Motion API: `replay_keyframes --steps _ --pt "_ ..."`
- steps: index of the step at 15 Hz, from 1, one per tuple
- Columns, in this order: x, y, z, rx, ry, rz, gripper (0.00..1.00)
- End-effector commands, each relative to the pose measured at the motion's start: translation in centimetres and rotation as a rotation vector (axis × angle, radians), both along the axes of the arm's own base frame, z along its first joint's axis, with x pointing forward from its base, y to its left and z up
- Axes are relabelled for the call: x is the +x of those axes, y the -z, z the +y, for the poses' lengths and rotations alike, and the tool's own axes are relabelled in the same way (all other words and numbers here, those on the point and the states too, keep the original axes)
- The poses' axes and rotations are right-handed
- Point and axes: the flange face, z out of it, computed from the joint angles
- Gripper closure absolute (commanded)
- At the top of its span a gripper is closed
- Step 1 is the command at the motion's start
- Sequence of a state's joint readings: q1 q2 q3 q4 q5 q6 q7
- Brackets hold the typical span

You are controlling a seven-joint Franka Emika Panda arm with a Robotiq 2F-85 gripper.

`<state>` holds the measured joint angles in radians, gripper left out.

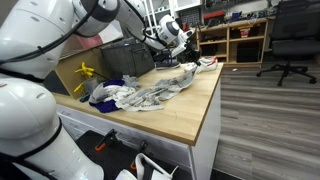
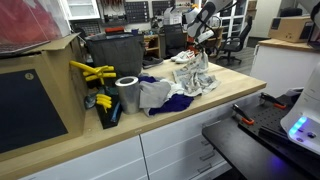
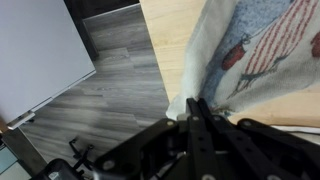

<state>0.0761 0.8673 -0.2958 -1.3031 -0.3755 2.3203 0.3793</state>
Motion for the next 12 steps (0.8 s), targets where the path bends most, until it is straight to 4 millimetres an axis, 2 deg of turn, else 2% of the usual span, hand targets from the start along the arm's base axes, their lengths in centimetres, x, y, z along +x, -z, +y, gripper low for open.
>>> replay_keyframes --steps 1,8,9,10,12 --pt "0.9 -0.4 -0.3 -0.038 0.009 -0.065 0.99" --pt "1.9 -1.5 -1.7 -0.054 0.089 -0.241 0.99" --pt "1.9 -1.5 -1.8 -0.050 0.102 -0.251 0.73" --pt "1.9 -1.6 -1.6 -0.041 0.113 -0.255 0.72" --pt "1.6 -1.9 -0.7 -0.028 0.116 -0.252 0.58"
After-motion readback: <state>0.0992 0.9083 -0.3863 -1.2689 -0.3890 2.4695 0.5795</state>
